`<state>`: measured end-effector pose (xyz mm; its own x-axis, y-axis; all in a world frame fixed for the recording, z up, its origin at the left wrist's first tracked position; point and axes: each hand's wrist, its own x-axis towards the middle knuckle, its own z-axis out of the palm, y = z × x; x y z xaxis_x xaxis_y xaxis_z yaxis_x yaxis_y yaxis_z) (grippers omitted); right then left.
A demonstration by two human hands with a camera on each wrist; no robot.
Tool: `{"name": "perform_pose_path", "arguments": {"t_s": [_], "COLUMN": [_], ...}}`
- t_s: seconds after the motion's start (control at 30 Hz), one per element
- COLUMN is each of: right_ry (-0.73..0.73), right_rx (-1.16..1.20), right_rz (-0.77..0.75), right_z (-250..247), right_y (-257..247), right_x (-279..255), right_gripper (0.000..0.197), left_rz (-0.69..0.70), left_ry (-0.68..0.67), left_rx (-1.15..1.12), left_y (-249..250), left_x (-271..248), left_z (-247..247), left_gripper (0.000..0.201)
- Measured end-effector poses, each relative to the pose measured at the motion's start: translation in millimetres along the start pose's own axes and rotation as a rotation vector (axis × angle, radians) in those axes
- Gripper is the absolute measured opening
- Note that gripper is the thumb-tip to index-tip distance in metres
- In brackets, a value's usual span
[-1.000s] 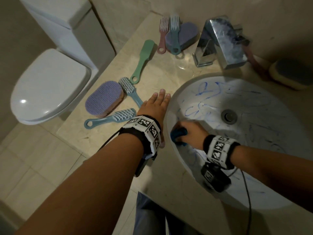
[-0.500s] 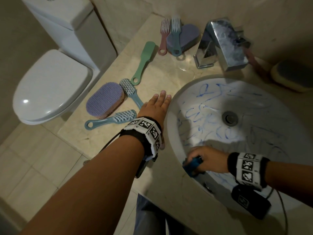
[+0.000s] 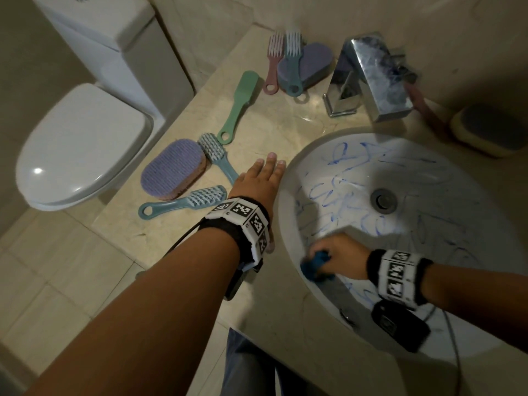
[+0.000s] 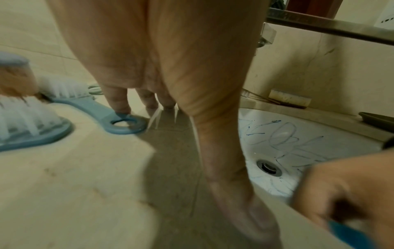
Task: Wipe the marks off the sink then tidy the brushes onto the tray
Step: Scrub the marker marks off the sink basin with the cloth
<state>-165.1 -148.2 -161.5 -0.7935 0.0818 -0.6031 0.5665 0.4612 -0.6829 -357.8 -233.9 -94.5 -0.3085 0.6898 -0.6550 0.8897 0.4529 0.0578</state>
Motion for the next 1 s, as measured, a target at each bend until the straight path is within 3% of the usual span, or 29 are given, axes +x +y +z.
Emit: {"name": "perform_pose_path", "arguments": {"t_s": [0.07,0.1,0.23,0.3,0.4,0.5,0.6,0.73,0.8,0.93,1.0], "right_ry": [0.152,0.157,-0.15,-0.198,0.034,0.267,0.236,0.1,0.197,0.613,0.717], "right_rx": [-0.021,-0.034,-0.108,-0.106,-0.024,0.124,0.162,0.072,0.181,0.486,0.571], "right_rz": [-0.013,-0.017,0.006,0.005,0.0,0.007,-0.049,-0.12,-0.047,0.067,0.077], "right_z": [1.5,0.5,0.2,0.6,-1.3,0.4,0.7,0.5,-3.1,-24.5,-24.0], "right_y": [-4.3,-3.4,7.8,10.2,4.6,-7.0,-13.4,-10.9,-15.9,-31.5,-37.0], "right_x": [12.0,11.6,-19.4,-22.9,4.2,34.8,30.2,19.2,33.9,76.4,81.3], "right_gripper": [0.027,0.029,0.028,0.026,0.029,0.027,0.028,0.026,0.025,0.026,0.026], "left_rz": [0.001,0.0,0.002,0.003,0.009,0.019,0.031,0.048,0.063,0.1,0.114], "left_ry": [0.003,0.006,0.001,0.014,0.035,0.026,-0.013,-0.036,-0.013,0.029,0.005], "left_rx": [0.004,0.004,-0.003,-0.024,-0.042,-0.033,0.017,0.077,0.088,0.067,0.042], "left_y": [-0.1,0.0,1.5,1.4,0.6,-1.4,-1.8,-3.8,-3.4,1.2,1.4], "left_x": [0.8,0.8,-2.6,-1.6,-1.0,3.0,4.4,1.6,6.0,28.7,37.5], "left_z": [0.5,0.0,-1.9,-1.2,0.8,1.2,2.8,-8.8,-23.0,-44.2,-45.4], "left_gripper": [0.155,0.155,0.153,0.144,0.132,0.14,0.156,0.149,0.138,0.118,0.12]}}
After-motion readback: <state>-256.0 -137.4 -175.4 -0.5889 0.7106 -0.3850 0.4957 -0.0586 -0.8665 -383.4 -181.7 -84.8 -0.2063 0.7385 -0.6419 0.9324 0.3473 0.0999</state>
